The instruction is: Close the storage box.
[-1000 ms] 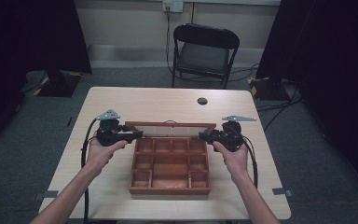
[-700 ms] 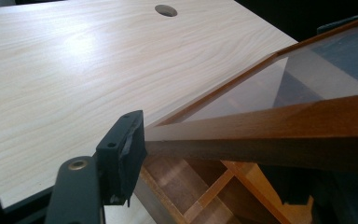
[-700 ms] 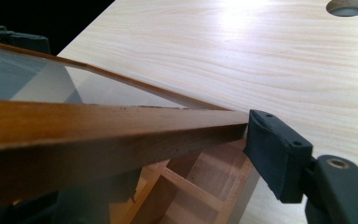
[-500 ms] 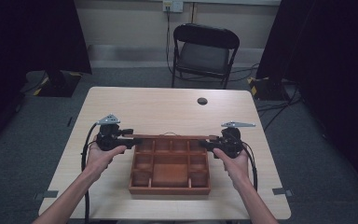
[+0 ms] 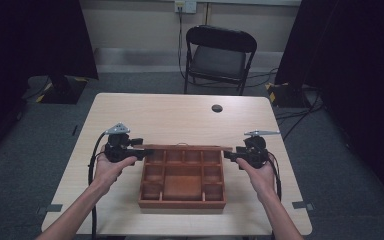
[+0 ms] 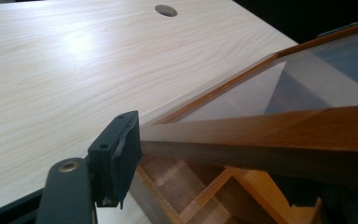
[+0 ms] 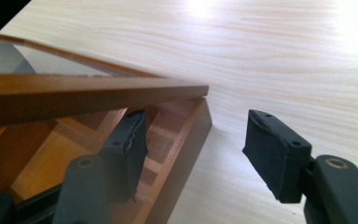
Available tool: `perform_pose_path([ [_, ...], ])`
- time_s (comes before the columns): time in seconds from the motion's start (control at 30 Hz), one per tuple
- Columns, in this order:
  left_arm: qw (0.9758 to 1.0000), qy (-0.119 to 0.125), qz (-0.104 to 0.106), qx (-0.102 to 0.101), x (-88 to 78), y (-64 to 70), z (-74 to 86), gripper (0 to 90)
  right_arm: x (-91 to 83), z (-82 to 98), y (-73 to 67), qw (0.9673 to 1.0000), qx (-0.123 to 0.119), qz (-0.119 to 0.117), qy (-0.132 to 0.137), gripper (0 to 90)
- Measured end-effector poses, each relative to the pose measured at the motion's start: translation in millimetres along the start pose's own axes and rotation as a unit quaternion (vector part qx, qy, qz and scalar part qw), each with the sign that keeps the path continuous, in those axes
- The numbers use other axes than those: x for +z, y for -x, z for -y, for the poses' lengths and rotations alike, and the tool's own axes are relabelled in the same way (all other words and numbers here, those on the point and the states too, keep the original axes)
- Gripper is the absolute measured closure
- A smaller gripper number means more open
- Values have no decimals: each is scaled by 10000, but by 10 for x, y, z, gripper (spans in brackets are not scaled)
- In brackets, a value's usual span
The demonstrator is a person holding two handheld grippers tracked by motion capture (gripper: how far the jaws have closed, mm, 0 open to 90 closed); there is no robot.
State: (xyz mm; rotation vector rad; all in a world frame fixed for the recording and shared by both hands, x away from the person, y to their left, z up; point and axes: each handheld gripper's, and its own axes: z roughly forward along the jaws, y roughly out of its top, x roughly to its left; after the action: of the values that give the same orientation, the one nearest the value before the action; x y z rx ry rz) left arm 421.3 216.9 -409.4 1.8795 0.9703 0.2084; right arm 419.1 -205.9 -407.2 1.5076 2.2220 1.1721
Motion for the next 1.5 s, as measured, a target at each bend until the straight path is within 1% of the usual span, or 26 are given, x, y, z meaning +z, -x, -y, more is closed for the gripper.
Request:
perform_pose_path([
  [0.13, 10000, -1, -47, 46, -6, 12, -5, 308, -38, -30, 48, 9999, 25, 107, 67, 388],
  [0.3, 10000, 7, -35, 39, -33, 31, -1, 299, -104, -80, 101, 9996, 102, 7, 280, 385],
  [0.4, 9999, 24, -76, 94, -86, 57, -2, 286, -148, -131, 103, 9990, 141, -114, 398, 381],
  [0.43, 9999, 46, -101, 133, -104, 68, -2, 281, -160, -153, 95, 9989, 142, -169, 418, 376],
  [0.47, 9998, 98, -109, 110, -120, 84, 0, 280, -168, -175, 84, 9988, 119, -214, 435, 376],
  [0.53, 9998, 53, -140, 157, -130, 87, 3, 273, -177, -227, 46, 9992, 40, -184, 366, 370],
  [0.57, 9998, 46, -138, 127, -127, 96, 11, 266, -181, -259, 25, 9991, 3, -205, 378, 366],
  [0.63, 9997, -63, -138, 178, -127, 99, 25, 248, -204, -328, -9, 9979, -14, -402, 499, 365],
  [0.73, 9996, -88, -146, 219, -128, 113, 46, 238, -239, -437, -79, 9962, -141, -579, 628, 340],
  [0.8, 9997, -58, -136, 180, -130, 113, 47, 237, -266, -493, -135, 9943, -245, -760, 705, 323],
  [0.87, 9996, -65, -156, 223, -135, 111, 46, 236, -286, -542, -195, 9923, -358, -925, 737, 322],
  [0.9, 9996, -65, -156, 223, -135, 111, 46, 230, -286, -542, -195, 9923, -358, -925, 737, 322],
  [0.93, 9996, -53, -154, 213, -131, 113, 50, 230, -299, -566, -234, 9914, -396, -1006, 735, 322],
  [0.97, 9996, -60, -156, 213, -129, 106, 53, 214, -301, -658, -336, 9890, -548, -1230, 613, 323],
  [1.0, 9997, -52, -159, 198, -126, 103, 56, 206, -308, -695, -377, 9881, -607, -1283, 593, 323],
  [1.1, 9994, -110, -213, 265, -124, 109, 65, 177, -355, -789, -559, 9821, -806, -1533, 744, 330],
  [1.13, 9992, -158, -207, 318, -123, 101, 64, 171, -356, -796, -595, 9808, -855, -1571, 771, 350],
  [1.17, 9992, -171, -217, 298, -121, 98, 69, 159, -351, -796, -640, 9795, -900, -1622, 784, 373],
  [1.2, 9991, -175, -230, 305, -123, 94, 73, 154, -339, -796, -680, 9786, -934, -1666, 760, 375],
  [1.23, 9991, -168, -230, 301, -123, 95, 79, 155, -329, -797, -716, 9787, -977, -1663, 704, 373],
  [1.3, 9990, -157, -250, 347, -124, 102, 90, 155, -326, -792, -775, 9774, -1031, -1710, 699, 373],
  [1.37, 9988, -137, -276, 367, -123, 103, 100, 153, -313, -800, -821, 9744, -1079, -1879, 601, 374],
  [1.4, 9990, -135, -282, 333, -121, 105, 104, 154, -306, -801, -845, 9726, -1096, -1974, 554, 378],
  [1.43, 9990, -135, -282, 333, -121, 105, 104, 154, -296, -801, -868, 9704, -1127, -2079, 479, 382],
  [1.47, 9988, -153, -291, 357, -121, 96, 108, 154, -278, -796, -900, 9672, -1190, -2210, 395, 382],
  [1.5, 9988, -146, -294, 358, -120, 99, 112, 155, -270, -790, -917, 9656, -1231, -2262, 365, 383],
])
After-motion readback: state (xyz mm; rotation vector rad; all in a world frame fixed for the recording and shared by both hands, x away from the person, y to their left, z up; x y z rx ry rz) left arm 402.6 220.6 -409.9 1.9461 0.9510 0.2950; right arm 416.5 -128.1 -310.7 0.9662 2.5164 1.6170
